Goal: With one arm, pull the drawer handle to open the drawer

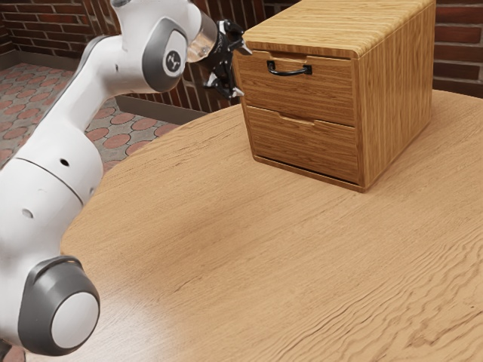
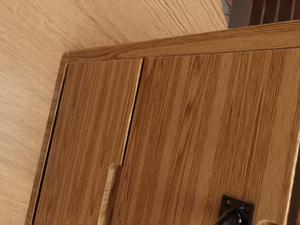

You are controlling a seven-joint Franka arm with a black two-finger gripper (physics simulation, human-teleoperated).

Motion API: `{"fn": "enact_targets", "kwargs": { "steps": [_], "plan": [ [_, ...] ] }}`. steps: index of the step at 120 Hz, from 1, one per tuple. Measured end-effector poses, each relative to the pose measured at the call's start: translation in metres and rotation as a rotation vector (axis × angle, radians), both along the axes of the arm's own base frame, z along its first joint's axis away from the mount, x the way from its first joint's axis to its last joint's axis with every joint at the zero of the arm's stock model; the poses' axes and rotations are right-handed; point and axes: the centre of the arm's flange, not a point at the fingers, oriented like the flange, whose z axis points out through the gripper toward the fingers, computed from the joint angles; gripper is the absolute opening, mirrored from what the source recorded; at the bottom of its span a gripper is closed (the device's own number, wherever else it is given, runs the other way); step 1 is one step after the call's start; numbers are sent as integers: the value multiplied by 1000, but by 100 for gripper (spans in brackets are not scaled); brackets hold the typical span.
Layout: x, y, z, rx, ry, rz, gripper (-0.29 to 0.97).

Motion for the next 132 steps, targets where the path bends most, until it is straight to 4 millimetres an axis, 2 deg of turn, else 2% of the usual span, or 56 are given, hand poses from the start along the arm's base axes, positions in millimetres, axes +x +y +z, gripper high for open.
{"fn": "enact_targets", "kwargs": {
  "steps": [9,26,52,70,106,132],
  "plan": [
    [3,1,-6,-9,1,9,68],
    [1,-1,3,-9,-24,23,68],
    [13,-13,-16,28,-32,26,68],
    [18,-12,-21,58,-69,37,68],
    [21,-14,-14,67,-148,38,68],
    [27,-12,-28,64,-158,38,68]
  ]
}}
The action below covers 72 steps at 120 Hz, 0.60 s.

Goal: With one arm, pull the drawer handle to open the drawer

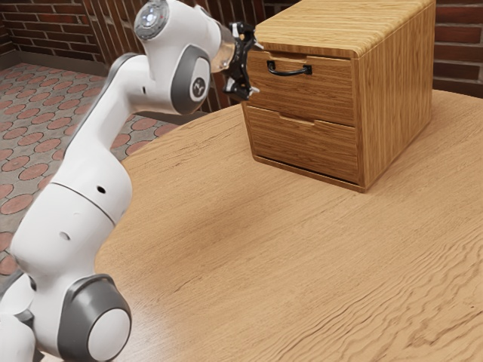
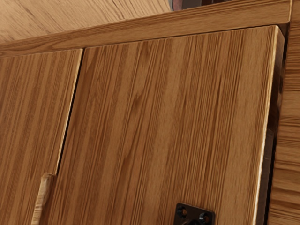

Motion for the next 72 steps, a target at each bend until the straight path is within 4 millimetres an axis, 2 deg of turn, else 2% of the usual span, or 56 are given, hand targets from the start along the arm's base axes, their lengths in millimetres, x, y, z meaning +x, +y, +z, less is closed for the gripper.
{"fn": "enact_targets", "kwargs": {
  "steps": [36,56,67,72],
  "plan": [
    [6,-2,-13,-7,11,-4,68],
    [16,-9,-41,-9,80,-12,68],
    [15,-14,-42,-13,93,-15,67],
    [15,-24,-41,-10,87,-26,67]
  ]
}}
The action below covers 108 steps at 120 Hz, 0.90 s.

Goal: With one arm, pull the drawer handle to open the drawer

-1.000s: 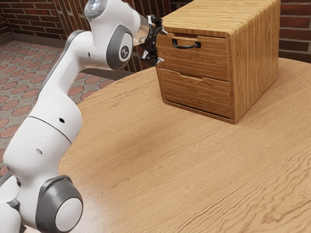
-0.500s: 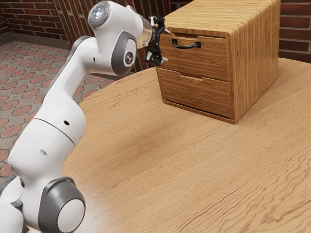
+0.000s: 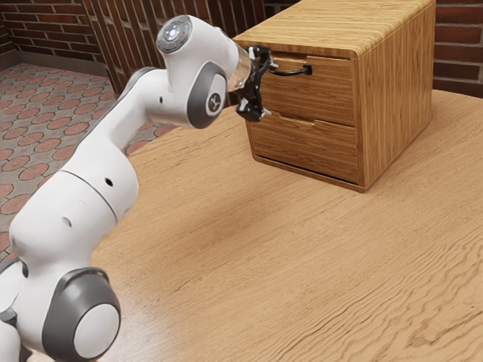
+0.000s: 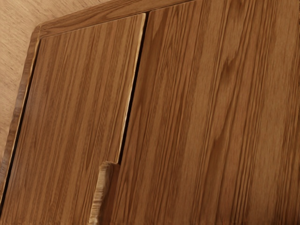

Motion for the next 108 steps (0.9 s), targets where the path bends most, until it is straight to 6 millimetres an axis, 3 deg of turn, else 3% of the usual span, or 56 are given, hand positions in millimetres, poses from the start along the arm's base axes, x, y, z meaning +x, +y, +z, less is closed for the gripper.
{"fn": "enact_targets", "kwargs": {
  "steps": [31,85,108],
  "plan": [
    [-5,-15,18,29,-26,-10,68],
    [-16,-19,14,12,35,-7,68],
    [-37,-22,18,-3,87,-3,68]
  ]
}}
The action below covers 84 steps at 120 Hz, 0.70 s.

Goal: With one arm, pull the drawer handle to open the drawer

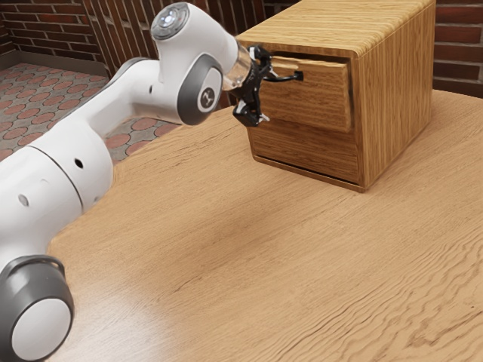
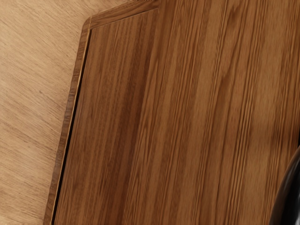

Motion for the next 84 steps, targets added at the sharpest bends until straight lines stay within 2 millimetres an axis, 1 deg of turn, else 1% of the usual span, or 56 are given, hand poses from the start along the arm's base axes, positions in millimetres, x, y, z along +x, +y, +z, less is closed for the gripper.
{"fn": "enact_targets", "kwargs": {
  "steps": [12,32,50,58,84],
  "plan": [
    [-6,-1,-3,-6,20,4,68],
    [-23,-9,5,-12,35,1,68],
    [-30,-16,-4,-22,66,1,68],
    [-36,-16,-4,-26,72,6,68],
    [-67,-18,3,-40,101,21,68]
  ]
}}
